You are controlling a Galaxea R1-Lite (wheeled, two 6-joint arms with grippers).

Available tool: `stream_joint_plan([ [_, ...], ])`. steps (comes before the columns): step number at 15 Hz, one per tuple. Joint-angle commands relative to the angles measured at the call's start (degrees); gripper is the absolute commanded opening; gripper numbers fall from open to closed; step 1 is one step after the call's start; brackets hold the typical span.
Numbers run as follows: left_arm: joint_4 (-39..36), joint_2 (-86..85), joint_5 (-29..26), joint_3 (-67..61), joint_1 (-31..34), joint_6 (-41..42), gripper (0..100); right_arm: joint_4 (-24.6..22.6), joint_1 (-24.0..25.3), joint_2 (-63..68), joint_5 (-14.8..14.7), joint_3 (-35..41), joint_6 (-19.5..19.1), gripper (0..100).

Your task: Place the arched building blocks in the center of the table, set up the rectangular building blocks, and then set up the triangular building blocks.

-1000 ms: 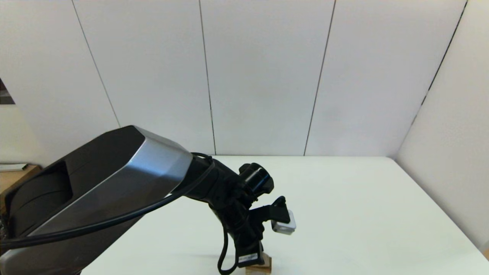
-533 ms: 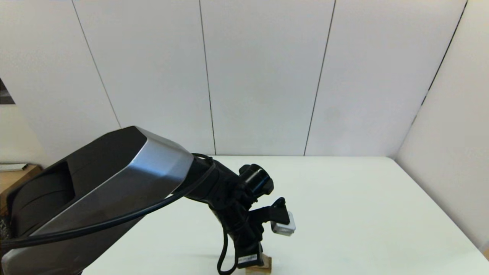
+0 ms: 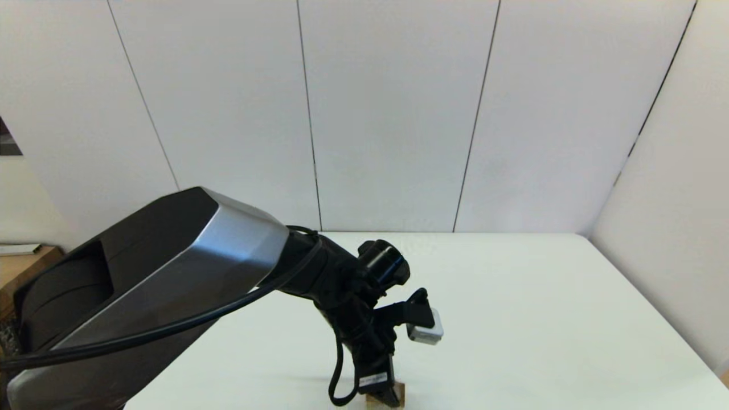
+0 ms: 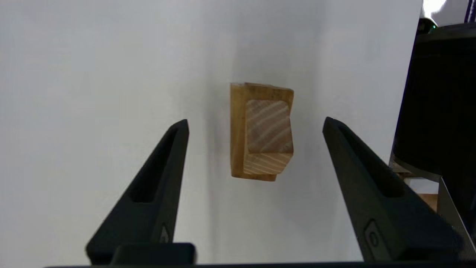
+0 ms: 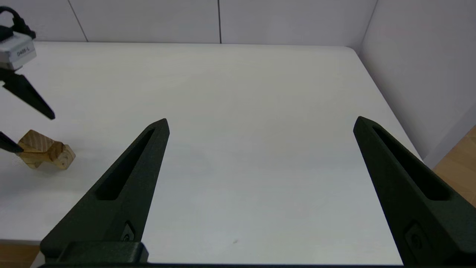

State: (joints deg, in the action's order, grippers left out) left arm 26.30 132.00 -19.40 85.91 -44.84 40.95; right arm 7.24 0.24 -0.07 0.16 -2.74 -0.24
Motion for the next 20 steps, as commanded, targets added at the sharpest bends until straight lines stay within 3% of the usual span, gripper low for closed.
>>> stream_joint_plan([
  [1,0.42,-6.05,-1.26,3.39,3.18,0.01,100,0.05,0.02,0.07,0.02,0.02,-0.02,100],
  [4,1.57,-19.68,-2.49,3.04,9.15,-2.36,100,0.05,0.02,0.07,0.02,0.02,-0.02,100],
  [9,8.86,-51.67,-1.0,-2.15,16.1,-13.35,100,0.05,0.02,0.07,0.02,0.02,-0.02,100],
  [14,8.95,-84.36,13.15,-15.42,16.98,-24.86,100,0.05,0.02,0.07,0.02,0.02,-0.02,100],
  [17,8.33,-96.49,14.82,-22.01,28.75,-28.82,100,0.05,0.02,0.07,0.02,0.02,-0.02,100],
  [20,8.42,-104.4,14.56,-27.11,36.05,-33.13,100,0.05,0.02,0.07,0.02,0.02,-0.02,100],
])
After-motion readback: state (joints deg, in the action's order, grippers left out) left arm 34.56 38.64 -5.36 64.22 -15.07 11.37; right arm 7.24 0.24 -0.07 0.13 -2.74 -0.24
